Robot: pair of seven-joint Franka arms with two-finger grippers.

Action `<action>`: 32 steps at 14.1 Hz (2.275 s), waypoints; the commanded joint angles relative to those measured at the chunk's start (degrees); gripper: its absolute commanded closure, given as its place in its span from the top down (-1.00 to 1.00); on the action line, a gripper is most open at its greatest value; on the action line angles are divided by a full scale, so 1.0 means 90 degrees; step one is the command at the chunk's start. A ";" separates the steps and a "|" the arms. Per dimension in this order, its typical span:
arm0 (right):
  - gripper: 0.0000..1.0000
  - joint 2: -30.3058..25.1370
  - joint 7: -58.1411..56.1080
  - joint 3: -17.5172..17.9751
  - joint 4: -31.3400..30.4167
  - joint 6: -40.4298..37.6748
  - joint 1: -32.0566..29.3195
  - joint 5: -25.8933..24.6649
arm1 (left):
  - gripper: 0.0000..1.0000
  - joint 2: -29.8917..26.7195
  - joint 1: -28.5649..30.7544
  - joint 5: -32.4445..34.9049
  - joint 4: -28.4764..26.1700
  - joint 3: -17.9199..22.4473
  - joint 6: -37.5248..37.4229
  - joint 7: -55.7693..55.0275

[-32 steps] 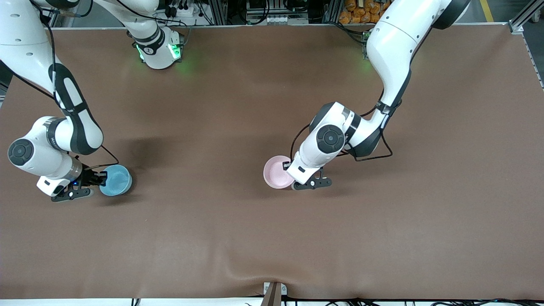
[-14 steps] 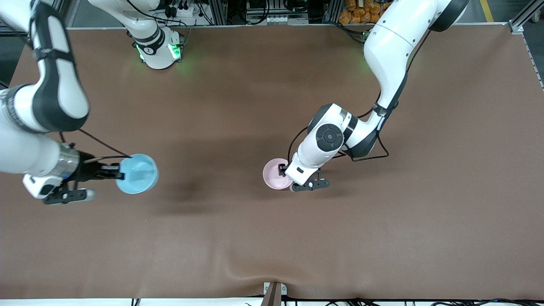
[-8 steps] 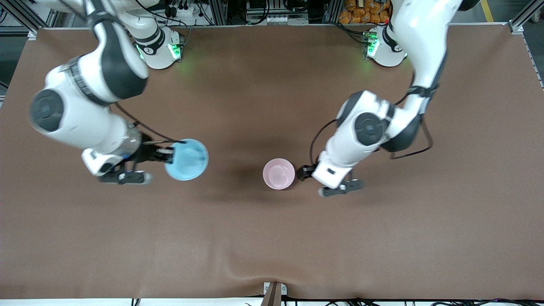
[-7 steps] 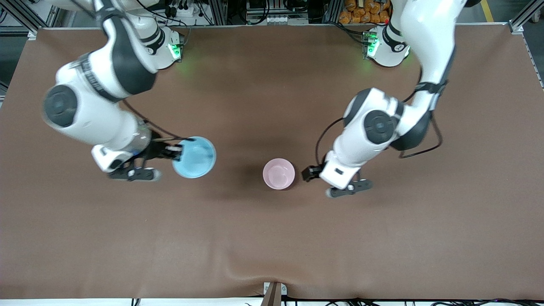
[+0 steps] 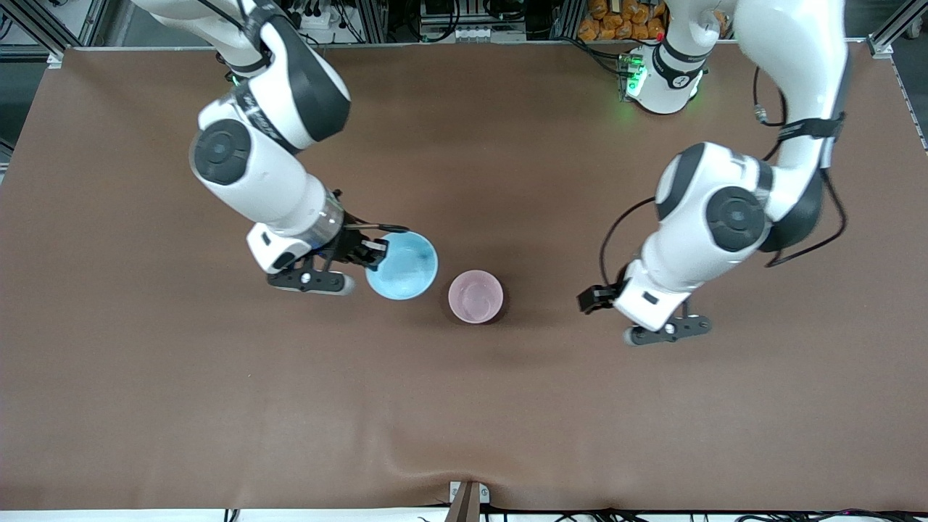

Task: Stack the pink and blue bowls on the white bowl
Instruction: 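Release the pink bowl while the right gripper lifts the blue bowl, then lower the blue bowl onto the pink bowl while the left gripper withdraws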

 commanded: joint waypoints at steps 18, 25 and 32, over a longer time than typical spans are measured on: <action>-1.00 0.1626 0.1755 -0.0144 -0.0226 0.2216 0.1330 -0.0039 | 1.00 -0.2640 0.0889 0.0105 0.0084 0.0804 -0.3254 0.2592; -1.00 0.1782 0.1755 -0.0153 -0.0315 0.2459 0.1291 -0.0351 | 1.00 -0.3119 0.0928 0.0076 -0.0062 0.0990 -0.3820 0.2790; -1.00 0.2035 0.1745 -0.0153 -0.0334 0.3035 0.1310 -0.0547 | 1.00 -0.3197 0.1006 0.0085 -0.0355 0.0990 -0.3537 0.3005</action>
